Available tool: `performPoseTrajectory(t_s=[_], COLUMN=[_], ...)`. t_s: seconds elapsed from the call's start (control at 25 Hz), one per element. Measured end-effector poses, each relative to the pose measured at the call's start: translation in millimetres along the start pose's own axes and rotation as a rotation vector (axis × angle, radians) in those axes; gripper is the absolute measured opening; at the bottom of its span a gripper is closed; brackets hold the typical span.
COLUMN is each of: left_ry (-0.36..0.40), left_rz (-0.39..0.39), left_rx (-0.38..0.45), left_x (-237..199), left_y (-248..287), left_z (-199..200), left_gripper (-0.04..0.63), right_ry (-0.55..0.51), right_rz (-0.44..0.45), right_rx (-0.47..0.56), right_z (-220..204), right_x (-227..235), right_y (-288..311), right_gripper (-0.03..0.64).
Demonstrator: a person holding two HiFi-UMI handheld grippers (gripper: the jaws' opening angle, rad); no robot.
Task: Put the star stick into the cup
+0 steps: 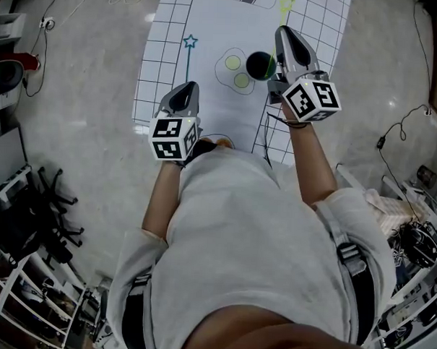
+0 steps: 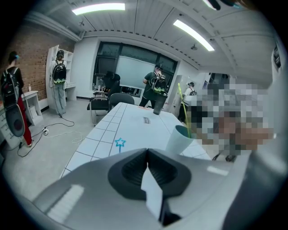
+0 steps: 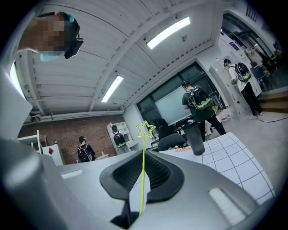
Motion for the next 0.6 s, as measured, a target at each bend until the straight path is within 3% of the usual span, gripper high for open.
performPoseTrajectory(t_s=[0.32,0.6], left_ry=[0.015,0.017], left_rz=[-0.021,-0.029], left_rx=[-0.015,-0.045], left_x=[6.5,2.1], left_y=[10.0,10.4], left_z=[3.5,8.1], left_gripper=[0.003,0.003], right_ry=[0.001,0.068], right_rz=[-0.024,-0.098], right_rx=[-0.055,-0.134], right_z=[-16.9,-41.5], right_x=[0.7,-7.3], right_y=[-23.8,-42.5], right_gripper=[0.014,0.006])
Point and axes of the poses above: the fingertips, and each gripper's own axes: y forward along the fingers, x to its right, z out of its top, the point moved 9 cm from there along -y, backward along the fingers, and after that the axes turned 15 degrees about -x, right-handed, at the moved point
